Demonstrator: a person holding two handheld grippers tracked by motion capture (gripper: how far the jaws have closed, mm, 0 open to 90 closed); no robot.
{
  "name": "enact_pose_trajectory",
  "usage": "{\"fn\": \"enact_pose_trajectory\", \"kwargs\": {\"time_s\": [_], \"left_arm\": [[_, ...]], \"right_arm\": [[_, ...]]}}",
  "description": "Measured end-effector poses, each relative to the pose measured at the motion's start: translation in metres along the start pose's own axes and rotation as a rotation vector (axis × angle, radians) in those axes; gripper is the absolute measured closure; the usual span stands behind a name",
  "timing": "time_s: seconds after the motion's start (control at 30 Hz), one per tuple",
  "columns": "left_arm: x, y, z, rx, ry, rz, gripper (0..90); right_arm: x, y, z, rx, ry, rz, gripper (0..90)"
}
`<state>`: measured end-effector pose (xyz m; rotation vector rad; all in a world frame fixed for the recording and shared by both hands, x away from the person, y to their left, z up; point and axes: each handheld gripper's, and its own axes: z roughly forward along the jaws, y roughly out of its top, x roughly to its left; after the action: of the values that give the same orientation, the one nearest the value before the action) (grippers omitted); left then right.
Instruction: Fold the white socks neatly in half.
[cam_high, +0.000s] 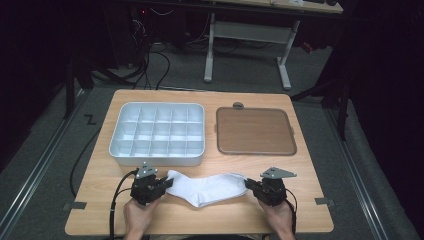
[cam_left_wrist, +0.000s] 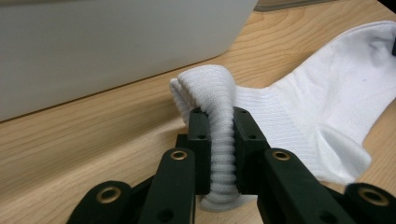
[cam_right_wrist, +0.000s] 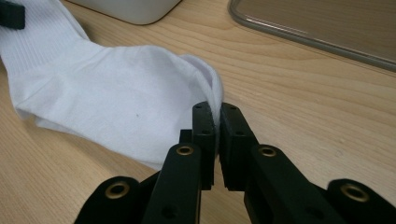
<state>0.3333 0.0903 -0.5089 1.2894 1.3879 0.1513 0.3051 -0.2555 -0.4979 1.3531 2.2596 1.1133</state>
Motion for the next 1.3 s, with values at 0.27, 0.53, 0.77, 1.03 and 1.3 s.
{"fn": "enact_pose_trajectory", "kwargs": {"time_s": [0.27, 0.53, 0.77, 1.03, 1.3], "left_arm": [[-0.008, -0.005, 0.008, 0.012, -0.018, -0.001, 79.8], [-0.011, -0.011, 0.016, 0.019, -0.023, 0.000, 79.3], [-0.011, -0.018, 0.022, 0.014, -0.008, 0.024, 77.8], [-0.010, -0.022, 0.024, 0.011, 0.010, 0.050, 76.1], [-0.008, -0.025, 0.026, 0.010, 0.026, 0.060, 74.9]], "right_arm": [[-0.009, -0.005, -0.007, -0.004, -0.022, 0.030, 86.4], [-0.017, -0.012, -0.008, 0.015, -0.053, 0.044, 86.3], [-0.021, -0.017, -0.002, 0.036, -0.073, 0.050, 86.1], [-0.023, -0.019, 0.003, 0.049, -0.071, 0.058, 85.7], [-0.023, -0.020, 0.006, 0.050, -0.075, 0.046, 85.1]]}}
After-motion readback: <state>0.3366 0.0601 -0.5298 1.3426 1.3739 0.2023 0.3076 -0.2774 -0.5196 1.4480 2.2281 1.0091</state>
